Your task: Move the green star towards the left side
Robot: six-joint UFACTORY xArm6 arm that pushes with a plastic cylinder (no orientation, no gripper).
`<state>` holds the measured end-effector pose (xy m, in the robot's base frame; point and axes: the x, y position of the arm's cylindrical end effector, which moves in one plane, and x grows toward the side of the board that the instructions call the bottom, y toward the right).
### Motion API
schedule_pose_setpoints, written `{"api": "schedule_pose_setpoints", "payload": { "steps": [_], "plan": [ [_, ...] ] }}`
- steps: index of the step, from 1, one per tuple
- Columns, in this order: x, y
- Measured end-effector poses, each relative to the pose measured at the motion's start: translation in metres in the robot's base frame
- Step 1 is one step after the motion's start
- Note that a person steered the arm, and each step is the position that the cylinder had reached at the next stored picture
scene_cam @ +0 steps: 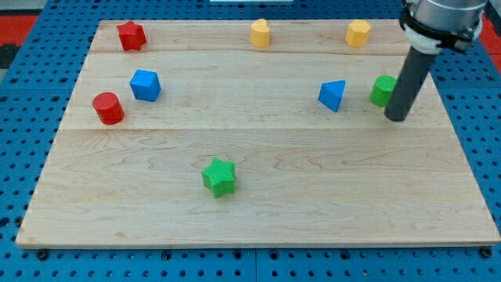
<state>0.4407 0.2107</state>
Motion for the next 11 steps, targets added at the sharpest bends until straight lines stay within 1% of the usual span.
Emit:
{"api": "schedule_pose_setpoints", "payload": {
  "steps": [1, 4, 5, 8, 9, 11],
  "plan": [
    [0.037, -0.002],
    [0.039, -0.004],
    [0.059, -0.033],
    [0.060, -0.176],
    [0.061, -0.198],
    [0.074, -0.210]
  ]
}}
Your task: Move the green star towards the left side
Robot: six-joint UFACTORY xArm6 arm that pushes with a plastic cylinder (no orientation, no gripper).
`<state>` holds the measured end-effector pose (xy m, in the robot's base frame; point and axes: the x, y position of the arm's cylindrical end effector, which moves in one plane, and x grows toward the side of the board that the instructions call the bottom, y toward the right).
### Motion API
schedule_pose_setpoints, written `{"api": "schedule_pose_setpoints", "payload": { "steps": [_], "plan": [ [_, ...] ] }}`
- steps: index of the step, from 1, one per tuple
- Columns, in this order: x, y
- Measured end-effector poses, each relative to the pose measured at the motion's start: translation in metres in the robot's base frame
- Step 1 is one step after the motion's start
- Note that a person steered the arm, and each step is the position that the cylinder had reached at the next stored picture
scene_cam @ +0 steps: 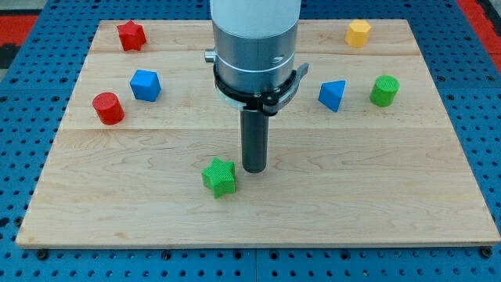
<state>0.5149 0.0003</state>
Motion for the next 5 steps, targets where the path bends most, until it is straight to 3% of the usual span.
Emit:
{"api": "schedule_pose_setpoints", "payload": {
  "steps": [2, 5],
  "plan": [
    [0.023, -0.021],
    [0.013, -0.109]
  ]
}}
